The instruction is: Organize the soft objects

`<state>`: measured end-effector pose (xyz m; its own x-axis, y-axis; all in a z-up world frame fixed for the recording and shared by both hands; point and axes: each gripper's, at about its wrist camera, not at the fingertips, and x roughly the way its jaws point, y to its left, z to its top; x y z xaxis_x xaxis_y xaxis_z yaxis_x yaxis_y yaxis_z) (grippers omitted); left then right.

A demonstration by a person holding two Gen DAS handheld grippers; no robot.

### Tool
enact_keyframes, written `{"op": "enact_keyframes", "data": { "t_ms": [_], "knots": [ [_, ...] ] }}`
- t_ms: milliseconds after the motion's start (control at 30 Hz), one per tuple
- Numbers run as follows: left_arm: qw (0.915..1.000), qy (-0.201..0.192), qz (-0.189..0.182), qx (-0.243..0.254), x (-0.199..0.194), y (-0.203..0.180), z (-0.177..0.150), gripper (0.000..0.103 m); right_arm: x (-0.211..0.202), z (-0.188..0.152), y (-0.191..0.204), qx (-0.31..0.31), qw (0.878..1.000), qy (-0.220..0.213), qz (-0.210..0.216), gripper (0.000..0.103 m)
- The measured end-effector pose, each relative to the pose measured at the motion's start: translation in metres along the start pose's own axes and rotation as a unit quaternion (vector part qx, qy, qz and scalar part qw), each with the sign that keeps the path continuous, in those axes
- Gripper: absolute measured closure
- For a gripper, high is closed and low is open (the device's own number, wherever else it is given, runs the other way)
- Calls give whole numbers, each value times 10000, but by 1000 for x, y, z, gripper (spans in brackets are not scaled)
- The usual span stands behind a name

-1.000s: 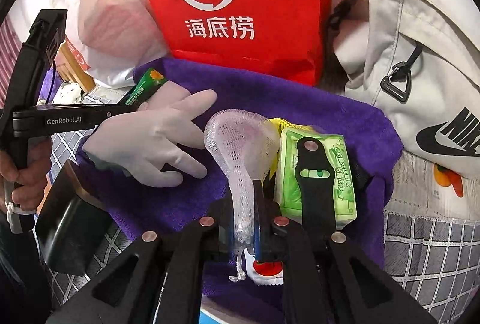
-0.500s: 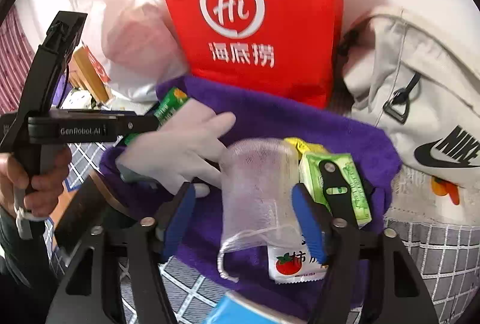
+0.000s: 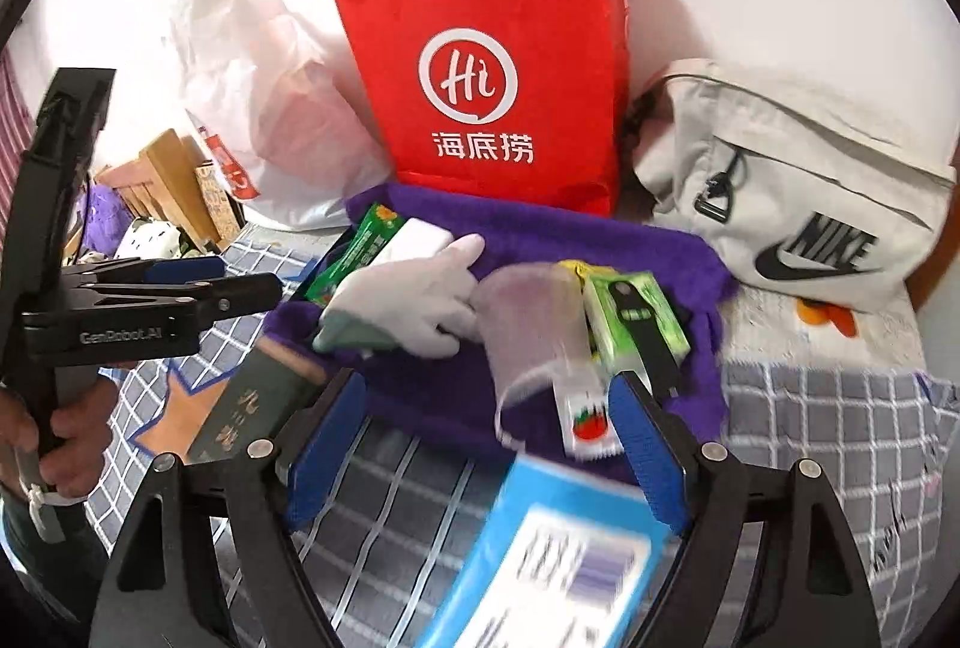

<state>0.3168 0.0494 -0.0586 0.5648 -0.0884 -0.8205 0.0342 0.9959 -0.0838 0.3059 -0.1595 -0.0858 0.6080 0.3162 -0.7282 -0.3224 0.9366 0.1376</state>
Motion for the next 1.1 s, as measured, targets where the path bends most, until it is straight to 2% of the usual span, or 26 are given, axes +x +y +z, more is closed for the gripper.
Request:
{"op": "enact_keyframes", "data": {
  "t_ms": [100,167,267,333,400,433,567,800,1100],
  "knots": [
    [9999,-126,17,71,-28,-12,-17,25,-26,-15,5,79,9998,-160,-118,20],
    [9997,-224,65,115,-46,-21,-30,18,-43,-26,8,146,9996,-216,-148,20],
    [9991,-361,126,206,-70,-33,-52,16,-68,-43,16,128,9988,-393,-260,11],
    [9987,-424,113,249,-82,-39,-65,16,-82,-54,19,122,9982,-495,-306,10],
    [9984,-500,126,213,-95,-43,-81,16,-98,-68,23,146,9977,-570,-351,2],
    [9983,-525,133,197,-99,-44,-87,15,-103,-74,24,140,9972,-606,-405,0],
    [9977,-643,119,187,-121,-52,-116,15,-128,-99,32,45,9937,-674,-899,0],
    [9947,-950,316,233,-153,-67,-154,15,-164,-137,31,331,9930,-672,-910,0],
    [9927,-1110,339,329,-174,-83,-176,15,-195,-159,32,435,9904,-827,-1015,0]
  ]
}}
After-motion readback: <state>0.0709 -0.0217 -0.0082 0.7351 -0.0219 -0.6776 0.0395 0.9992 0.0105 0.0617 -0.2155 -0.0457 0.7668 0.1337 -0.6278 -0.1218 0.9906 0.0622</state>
